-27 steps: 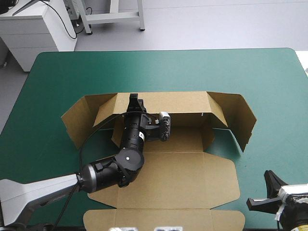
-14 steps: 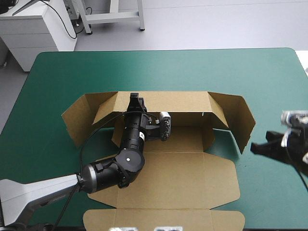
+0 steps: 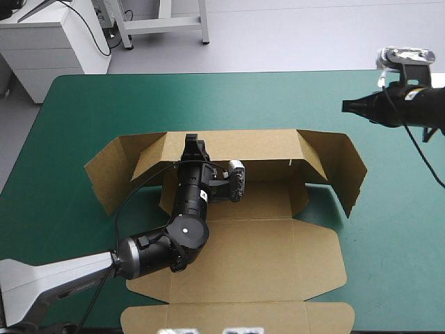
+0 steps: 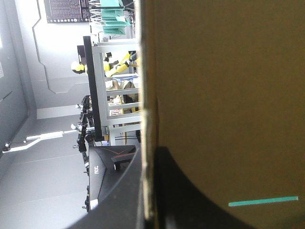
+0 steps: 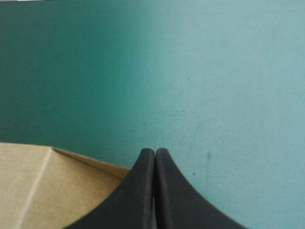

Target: Fold the box

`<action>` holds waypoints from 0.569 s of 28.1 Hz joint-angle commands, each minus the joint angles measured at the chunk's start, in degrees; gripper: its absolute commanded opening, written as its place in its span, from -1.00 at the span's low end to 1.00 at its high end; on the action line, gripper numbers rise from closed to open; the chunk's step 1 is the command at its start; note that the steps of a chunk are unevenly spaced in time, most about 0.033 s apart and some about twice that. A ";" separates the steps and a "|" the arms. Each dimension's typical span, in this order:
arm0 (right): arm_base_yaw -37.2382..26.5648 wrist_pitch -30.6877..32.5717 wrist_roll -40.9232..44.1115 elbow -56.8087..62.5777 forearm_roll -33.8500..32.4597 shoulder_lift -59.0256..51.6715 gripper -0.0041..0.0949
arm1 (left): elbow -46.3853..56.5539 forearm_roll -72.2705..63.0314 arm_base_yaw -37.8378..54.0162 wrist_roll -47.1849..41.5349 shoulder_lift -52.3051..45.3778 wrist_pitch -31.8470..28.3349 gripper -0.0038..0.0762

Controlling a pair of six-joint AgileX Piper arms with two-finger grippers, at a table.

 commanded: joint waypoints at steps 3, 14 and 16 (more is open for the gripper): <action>0.09 -2.51 -1.06 -5.16 6.67 9.41 -0.95 | -1.39 4.09 -0.44 -0.78 -2.37 2.96 -0.92; 0.09 12.10 -6.19 -5.03 14.49 13.17 -0.95 | -1.39 4.01 -0.44 -0.78 -2.37 2.96 -0.92; 0.09 13.55 -6.81 -2.47 15.52 10.66 -0.95 | -1.39 4.01 -0.44 -0.78 -2.37 3.05 -0.92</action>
